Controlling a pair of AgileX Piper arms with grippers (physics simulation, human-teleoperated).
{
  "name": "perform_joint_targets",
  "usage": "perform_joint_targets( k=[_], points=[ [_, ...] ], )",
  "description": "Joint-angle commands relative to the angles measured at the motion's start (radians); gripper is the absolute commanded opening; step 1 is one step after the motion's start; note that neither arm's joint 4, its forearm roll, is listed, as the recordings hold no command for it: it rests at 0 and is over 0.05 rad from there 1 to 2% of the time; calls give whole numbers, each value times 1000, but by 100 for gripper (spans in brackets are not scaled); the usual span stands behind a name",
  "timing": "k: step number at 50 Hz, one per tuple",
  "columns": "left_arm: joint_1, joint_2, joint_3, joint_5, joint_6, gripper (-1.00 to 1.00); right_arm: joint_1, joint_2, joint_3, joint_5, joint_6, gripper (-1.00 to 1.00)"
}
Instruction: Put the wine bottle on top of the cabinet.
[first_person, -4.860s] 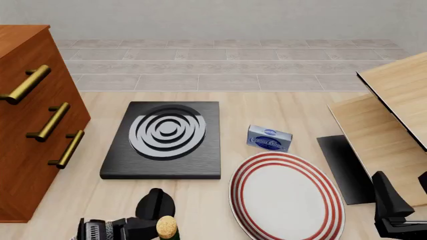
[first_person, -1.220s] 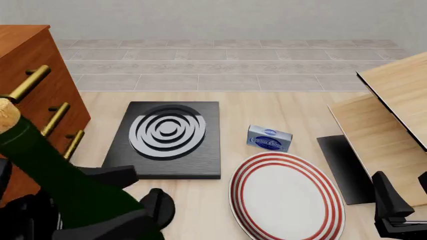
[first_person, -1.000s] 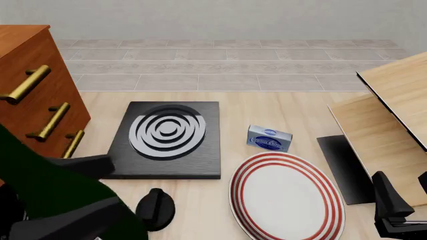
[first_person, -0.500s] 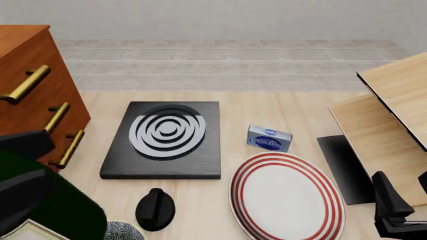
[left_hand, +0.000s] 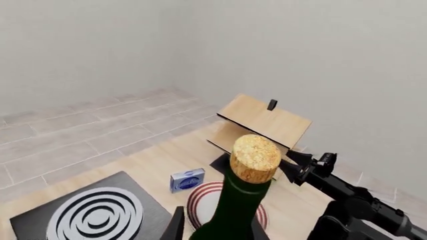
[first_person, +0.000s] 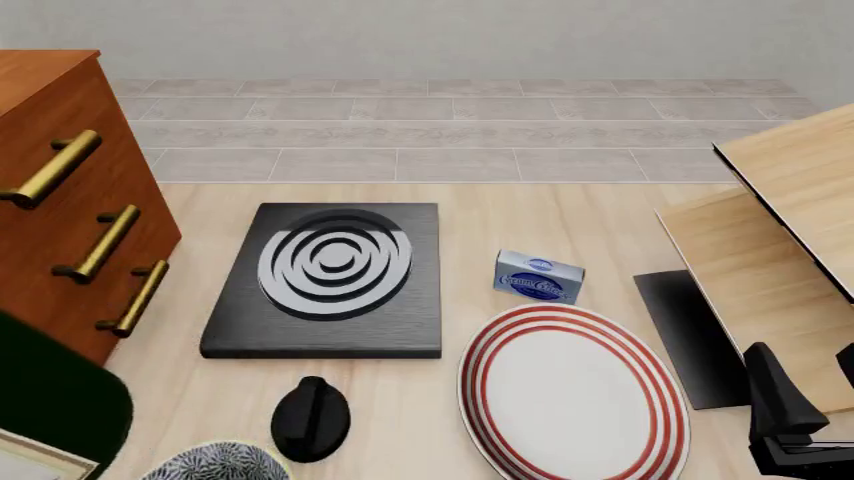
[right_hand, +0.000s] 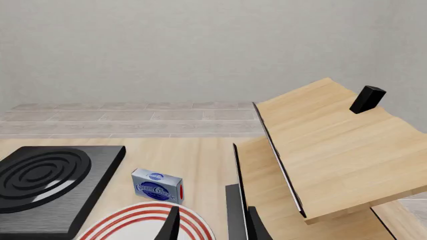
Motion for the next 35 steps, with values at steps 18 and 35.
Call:
perform_joint_targets(
  k=[18, 35],
  points=[
    [165, -24, -154, 98, 69, -100, 0, 0, 0, 0, 0, 100],
    [232, -13, -219, 113, 93, -100, 0, 0, 0, 0, 0, 100]
  ],
)
